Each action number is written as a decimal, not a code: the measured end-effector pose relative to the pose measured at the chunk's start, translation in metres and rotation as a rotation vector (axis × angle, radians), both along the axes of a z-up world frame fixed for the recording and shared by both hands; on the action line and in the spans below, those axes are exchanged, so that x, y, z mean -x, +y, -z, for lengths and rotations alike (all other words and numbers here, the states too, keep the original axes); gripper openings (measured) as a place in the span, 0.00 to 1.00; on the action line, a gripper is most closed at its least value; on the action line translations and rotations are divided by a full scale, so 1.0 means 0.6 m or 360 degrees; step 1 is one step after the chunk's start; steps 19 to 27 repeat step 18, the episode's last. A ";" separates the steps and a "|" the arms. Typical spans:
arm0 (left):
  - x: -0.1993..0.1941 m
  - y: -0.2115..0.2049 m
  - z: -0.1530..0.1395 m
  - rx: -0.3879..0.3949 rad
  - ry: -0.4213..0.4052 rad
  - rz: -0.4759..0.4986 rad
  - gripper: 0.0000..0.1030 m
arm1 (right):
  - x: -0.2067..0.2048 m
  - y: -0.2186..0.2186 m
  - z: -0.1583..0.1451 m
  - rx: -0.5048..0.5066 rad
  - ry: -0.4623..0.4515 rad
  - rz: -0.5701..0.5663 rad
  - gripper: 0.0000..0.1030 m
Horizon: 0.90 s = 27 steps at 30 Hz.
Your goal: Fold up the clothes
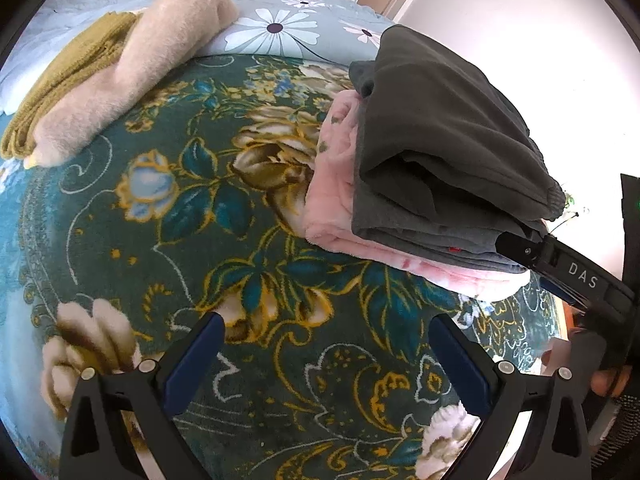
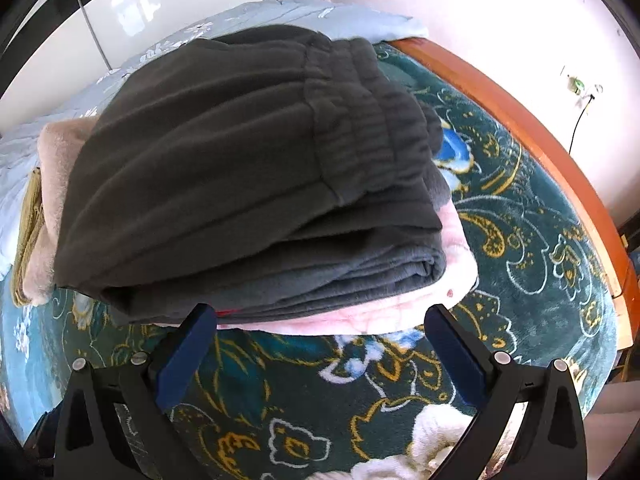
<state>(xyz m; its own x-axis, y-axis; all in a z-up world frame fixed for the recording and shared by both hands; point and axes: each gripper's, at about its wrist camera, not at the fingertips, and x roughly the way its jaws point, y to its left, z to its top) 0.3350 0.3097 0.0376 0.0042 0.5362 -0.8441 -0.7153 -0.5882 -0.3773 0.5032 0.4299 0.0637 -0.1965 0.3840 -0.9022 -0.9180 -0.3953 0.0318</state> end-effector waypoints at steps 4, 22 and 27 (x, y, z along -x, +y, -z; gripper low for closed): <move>0.000 0.003 0.002 -0.0052 -0.0028 0.0048 1.00 | 0.009 -0.005 -0.009 -0.0048 -0.0039 0.0023 1.00; -0.019 0.012 0.027 -0.0035 0.0059 0.0176 1.00 | 0.058 -0.068 -0.012 -0.0042 -0.0144 -0.0111 1.00; -0.019 0.012 0.027 -0.0035 0.0059 0.0176 1.00 | 0.058 -0.068 -0.012 -0.0042 -0.0144 -0.0111 1.00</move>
